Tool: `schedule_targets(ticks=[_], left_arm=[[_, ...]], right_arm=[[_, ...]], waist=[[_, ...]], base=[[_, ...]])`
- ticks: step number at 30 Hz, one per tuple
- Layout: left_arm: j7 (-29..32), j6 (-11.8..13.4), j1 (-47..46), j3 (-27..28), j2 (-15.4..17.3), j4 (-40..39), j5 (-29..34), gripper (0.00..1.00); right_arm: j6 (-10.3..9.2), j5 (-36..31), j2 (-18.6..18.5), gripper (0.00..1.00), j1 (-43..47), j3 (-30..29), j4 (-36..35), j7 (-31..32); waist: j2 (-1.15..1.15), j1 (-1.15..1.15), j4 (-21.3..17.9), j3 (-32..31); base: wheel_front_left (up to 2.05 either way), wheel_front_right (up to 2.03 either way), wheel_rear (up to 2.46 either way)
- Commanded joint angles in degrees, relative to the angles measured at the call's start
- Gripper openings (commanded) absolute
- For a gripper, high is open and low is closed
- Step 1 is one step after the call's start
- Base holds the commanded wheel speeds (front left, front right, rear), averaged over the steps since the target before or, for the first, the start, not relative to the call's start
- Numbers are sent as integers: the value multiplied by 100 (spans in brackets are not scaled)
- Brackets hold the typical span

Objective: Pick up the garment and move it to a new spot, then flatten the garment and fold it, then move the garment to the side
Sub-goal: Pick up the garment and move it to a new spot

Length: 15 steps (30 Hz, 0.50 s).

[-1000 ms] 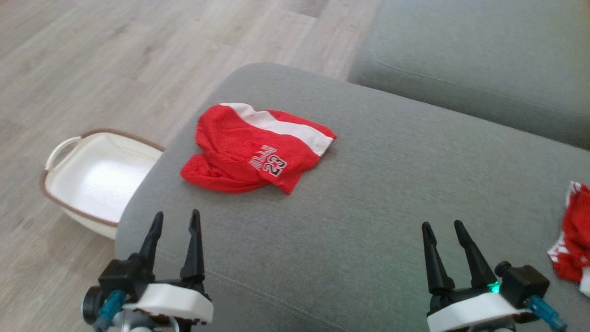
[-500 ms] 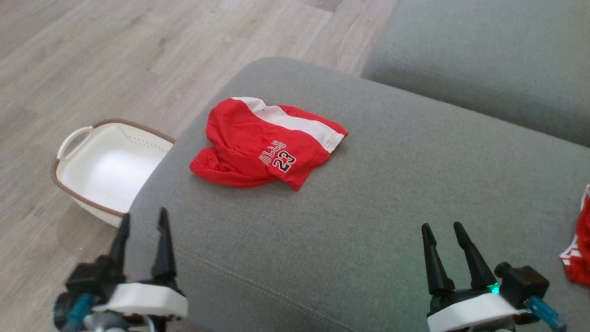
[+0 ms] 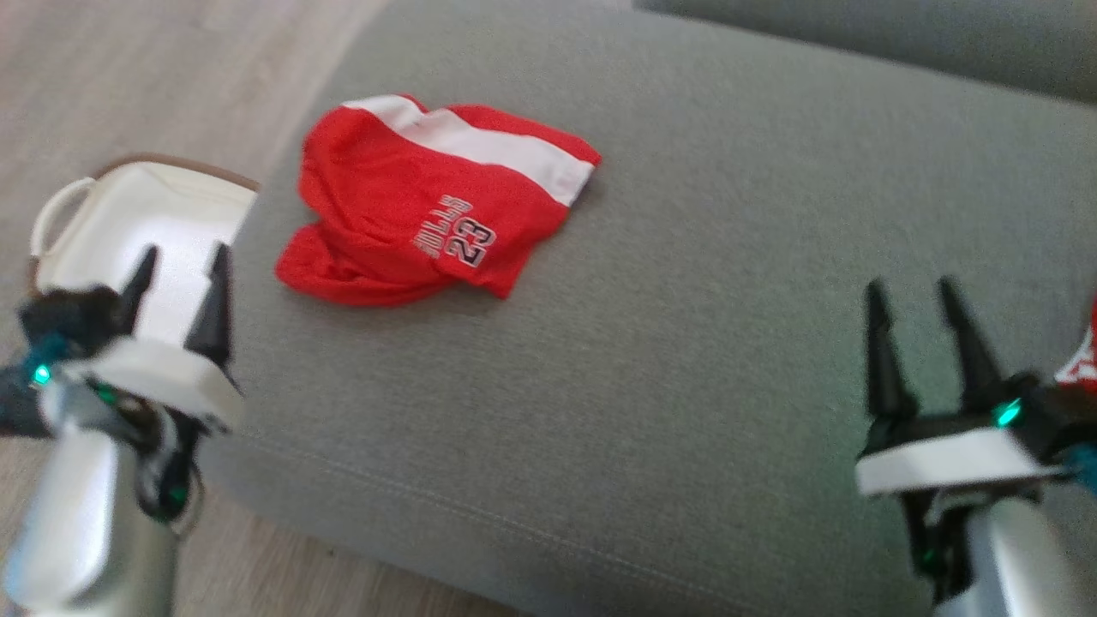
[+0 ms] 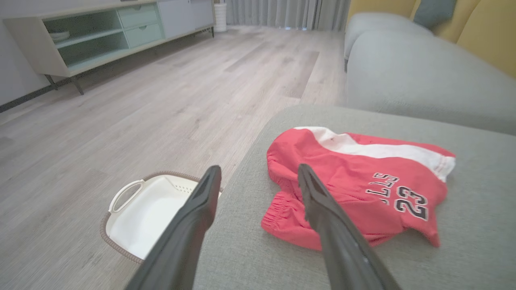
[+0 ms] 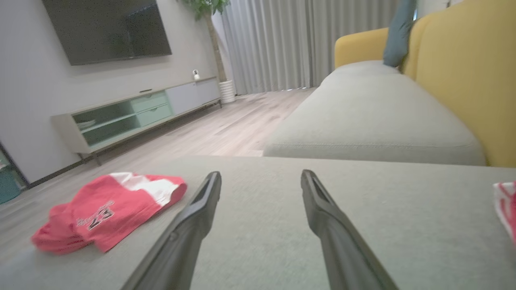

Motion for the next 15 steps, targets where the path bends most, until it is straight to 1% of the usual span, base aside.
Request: schedule_targets(ticks=[1, 4, 6, 9, 10, 12, 15], left_arm=[[261, -77, -571, 282, 383, 103, -157, 100], [707, -183, -1122, 229, 681, 601, -336, 100], [1016, -241, -1486, 45, 871, 901, -463, 100], [1253, -269, -2040, -250, 1093, 1295, -720, 100], [1412, -272, -2364, -610, 1271, 1529, -923, 100], [1542, -273, -2664, -1011, 1497, 1791, -956, 100], [1765, -274, -3107, -1456, 1622, 2232, -1193, 100]], right_arm=[[-4, -55, -33, 100, -377, -40, -371, 50], [-4, -213, -33, 100, -627, -291, -657, 184], [-4, -311, -33, 100, -757, -420, -846, 300], [-4, -452, -33, 100, -903, -491, -1135, 458], [-4, -521, -33, 100, -971, -495, -1311, 555], [-4, -566, -33, 100, -1022, -479, -1470, 642], [-4, -597, -33, 100, -1075, -447, -1669, 745]], waist=[[0, 0, -447, 520], [0, 0, -648, 840], [0, 0, -750, 1065], [0, 0, -890, 1363], [0, 0, -974, 1536], [0, 0, -1042, 1688], [0, 0, -1124, 1888]], base=[[0, 0, 0], [0, 0, 0], [0, 0, 0], [0, 0, 0], [0, 0, 0], [0, 0, 0], [0, 0, 0]])
